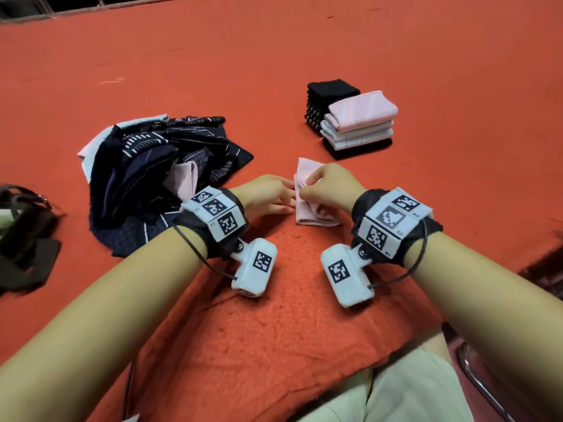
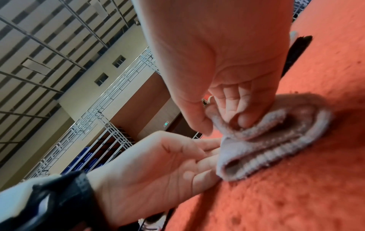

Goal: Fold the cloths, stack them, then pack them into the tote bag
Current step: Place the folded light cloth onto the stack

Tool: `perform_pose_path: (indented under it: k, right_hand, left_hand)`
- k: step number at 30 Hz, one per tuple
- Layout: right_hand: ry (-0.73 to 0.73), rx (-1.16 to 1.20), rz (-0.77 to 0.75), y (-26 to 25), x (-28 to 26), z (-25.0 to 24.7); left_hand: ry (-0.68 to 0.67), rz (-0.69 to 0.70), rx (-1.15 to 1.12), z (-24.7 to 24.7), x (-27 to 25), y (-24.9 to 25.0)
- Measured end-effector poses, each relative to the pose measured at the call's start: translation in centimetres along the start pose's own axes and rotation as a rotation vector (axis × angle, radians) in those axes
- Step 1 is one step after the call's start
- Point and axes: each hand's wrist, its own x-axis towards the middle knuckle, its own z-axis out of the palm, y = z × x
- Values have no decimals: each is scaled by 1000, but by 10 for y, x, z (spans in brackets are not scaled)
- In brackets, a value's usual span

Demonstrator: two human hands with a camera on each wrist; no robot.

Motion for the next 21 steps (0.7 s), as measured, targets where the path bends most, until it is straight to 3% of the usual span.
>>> perform_pose_path:
  k: [3, 6, 11, 15, 21]
  right_hand:
    - [-82, -36, -6, -4, -1, 4]
    - [-154, -93, -27, -1, -3, 8]
    - [-201, -22, -122, 10, -10, 3]
    - [-250, -25, -155, 15, -12, 0]
    - [-262, -49, -166, 17, -17, 0]
  left_hand:
    - [-11, 46, -21, -1, 5, -4]
    - [77, -40, -70, -3, 16, 3]
    - [43, -106, 3, -4, 22, 17]
    - [127, -131, 93, 3, 25, 19]
    - [56, -92, -38, -2, 20, 17]
